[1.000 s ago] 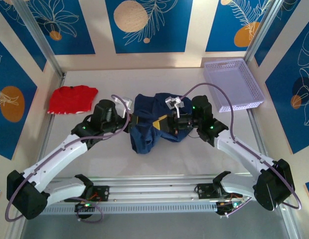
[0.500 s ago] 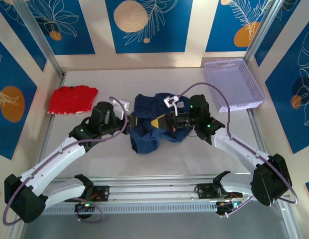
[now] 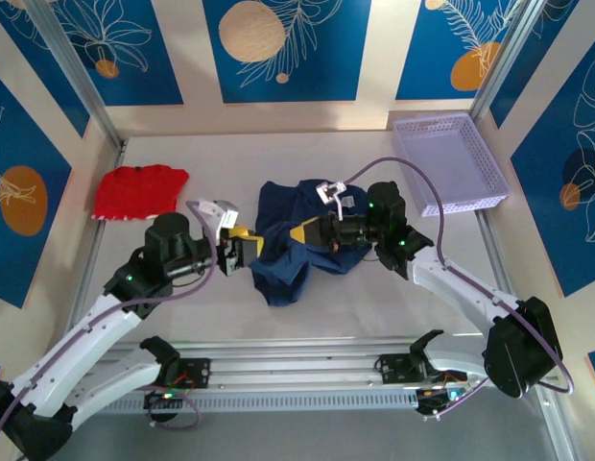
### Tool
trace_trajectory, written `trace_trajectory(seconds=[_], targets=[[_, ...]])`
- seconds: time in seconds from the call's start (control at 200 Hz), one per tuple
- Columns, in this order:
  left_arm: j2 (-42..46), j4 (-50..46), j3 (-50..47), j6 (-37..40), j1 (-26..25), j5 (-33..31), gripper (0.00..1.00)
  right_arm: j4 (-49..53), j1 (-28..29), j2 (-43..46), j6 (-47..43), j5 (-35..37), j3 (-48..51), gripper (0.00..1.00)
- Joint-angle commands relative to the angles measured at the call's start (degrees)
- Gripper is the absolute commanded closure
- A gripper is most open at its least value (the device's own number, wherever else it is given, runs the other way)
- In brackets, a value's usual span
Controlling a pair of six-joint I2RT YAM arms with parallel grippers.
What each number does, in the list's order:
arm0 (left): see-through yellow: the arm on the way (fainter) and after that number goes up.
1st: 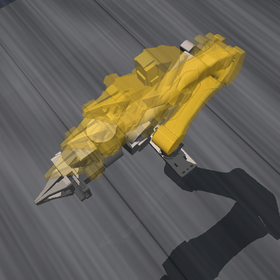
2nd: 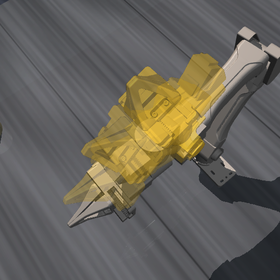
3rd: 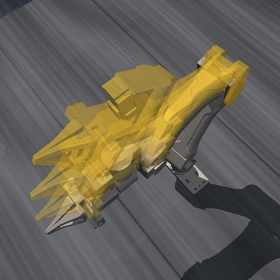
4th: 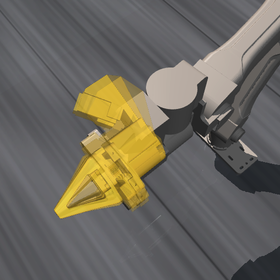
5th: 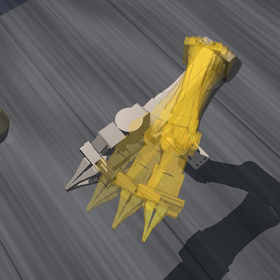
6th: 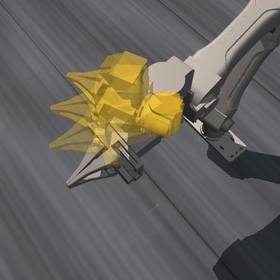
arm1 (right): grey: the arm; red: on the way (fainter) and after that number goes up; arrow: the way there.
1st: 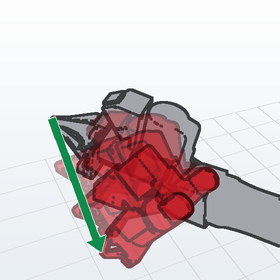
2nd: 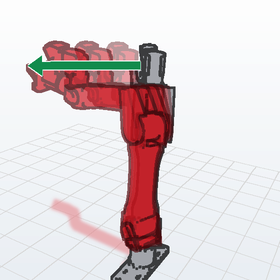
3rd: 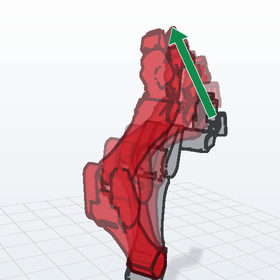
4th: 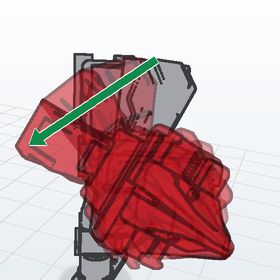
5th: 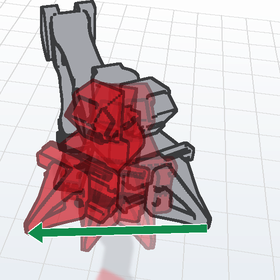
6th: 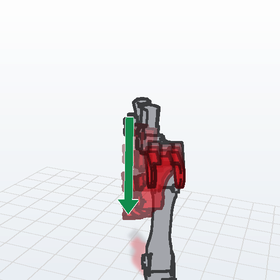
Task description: Fold the inside-out t-shirt
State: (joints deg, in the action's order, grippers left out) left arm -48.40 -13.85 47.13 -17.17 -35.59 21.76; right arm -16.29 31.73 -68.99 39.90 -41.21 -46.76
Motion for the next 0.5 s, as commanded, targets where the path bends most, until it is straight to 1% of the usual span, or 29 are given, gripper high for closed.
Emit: trace_trajectory(seconds=[0.0,0.085,0.155,0.215,0.335,0.415,0.495], targets=[[-5.55,3.18,1.68,0.74,-0.4,10.34,0.65,-0.81,-0.26,1.03,0.11,-1.2,0.04,1.0],[-8.61,5.48,2.72,-0.17,-0.53,15.22,0.68,-0.5,-0.26,1.36,-0.13,-0.82,0.08,1.0],[-10.48,5.8,3.14,-0.5,-0.52,16.98,0.69,0.01,-0.41,1.57,-0.44,-0.63,-0.07,1.0],[-11.55,5.25,3.23,-0.38,-0.53,16.33,0.69,0.17,-0.52,1.79,-0.62,-0.63,-0.28,1.0],[-13.64,3.72,4.21,-0.71,0.48,11.34,0.69,0.65,-0.7,1.94,-0.97,-0.92,-0.36,1.0],[-15.25,4.88,4.68,-0.94,1.05,11.99,0.64,0.65,-0.73,2.02,-1.1,-1.06,-0.27,1.0],[-17.47,6.29,5.81,-1.01,1.06,14.08,0.58,0.54,-0.8,2.35,-0.88,-1.09,0.03,1.0]])
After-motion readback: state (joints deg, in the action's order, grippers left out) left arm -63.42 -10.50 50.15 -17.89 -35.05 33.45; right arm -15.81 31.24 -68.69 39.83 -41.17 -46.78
